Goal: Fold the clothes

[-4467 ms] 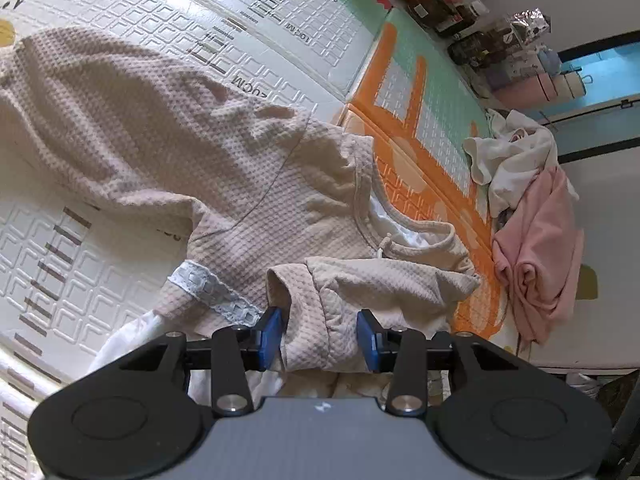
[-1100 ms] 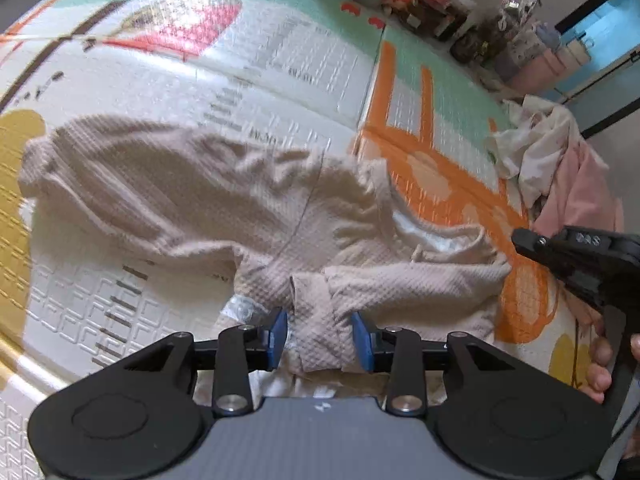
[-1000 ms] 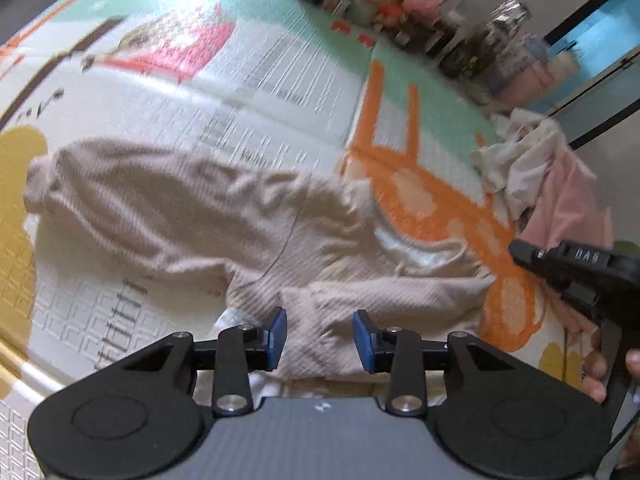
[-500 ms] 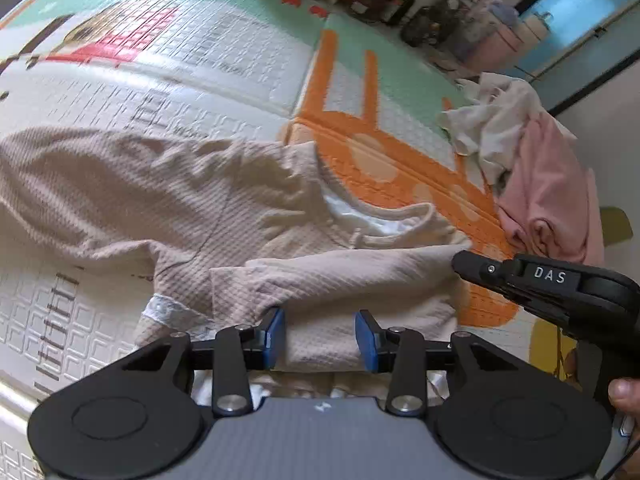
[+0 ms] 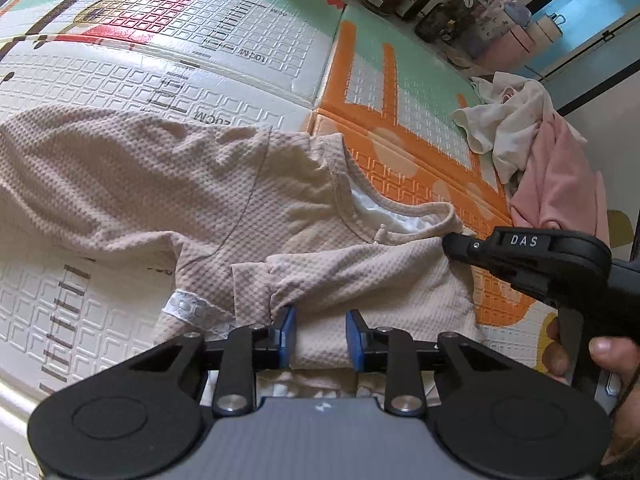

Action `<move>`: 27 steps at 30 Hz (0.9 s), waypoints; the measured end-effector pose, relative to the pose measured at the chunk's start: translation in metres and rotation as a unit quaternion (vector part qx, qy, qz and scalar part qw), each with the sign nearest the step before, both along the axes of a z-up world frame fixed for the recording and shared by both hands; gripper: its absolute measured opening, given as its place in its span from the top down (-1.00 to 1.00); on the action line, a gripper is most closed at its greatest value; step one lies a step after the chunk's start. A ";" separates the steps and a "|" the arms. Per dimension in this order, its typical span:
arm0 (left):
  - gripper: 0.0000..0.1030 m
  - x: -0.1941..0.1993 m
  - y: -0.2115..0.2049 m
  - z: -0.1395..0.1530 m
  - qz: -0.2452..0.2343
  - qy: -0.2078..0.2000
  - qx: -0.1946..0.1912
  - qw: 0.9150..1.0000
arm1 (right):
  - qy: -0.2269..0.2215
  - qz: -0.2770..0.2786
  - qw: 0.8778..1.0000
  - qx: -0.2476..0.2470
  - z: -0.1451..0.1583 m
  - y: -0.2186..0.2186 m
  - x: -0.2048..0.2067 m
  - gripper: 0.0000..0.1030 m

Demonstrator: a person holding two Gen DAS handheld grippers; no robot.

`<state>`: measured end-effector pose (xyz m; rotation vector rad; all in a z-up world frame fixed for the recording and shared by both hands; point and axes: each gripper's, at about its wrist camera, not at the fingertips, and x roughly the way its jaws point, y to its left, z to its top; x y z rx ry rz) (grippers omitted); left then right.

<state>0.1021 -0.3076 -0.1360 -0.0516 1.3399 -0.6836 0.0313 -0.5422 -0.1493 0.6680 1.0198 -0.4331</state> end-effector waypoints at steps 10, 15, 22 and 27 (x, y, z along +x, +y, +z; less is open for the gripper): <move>0.11 -0.005 0.003 0.021 -0.009 -0.027 -0.017 0.999 | -0.074 -0.009 0.997 0.004 0.046 -0.010 -0.039 0.88; 0.07 -0.009 -0.007 0.026 -0.031 -0.039 -0.021 0.999 | -0.059 0.030 0.998 -0.012 0.053 0.007 -0.056 0.88; 0.09 -0.006 -0.011 0.012 -0.033 -0.031 0.004 0.999 | -0.015 0.037 0.999 0.007 0.023 0.023 -0.070 0.88; 0.21 -0.001 -0.008 0.004 -0.023 -0.022 0.007 0.999 | -0.004 0.039 0.999 0.003 0.012 0.033 -0.077 0.88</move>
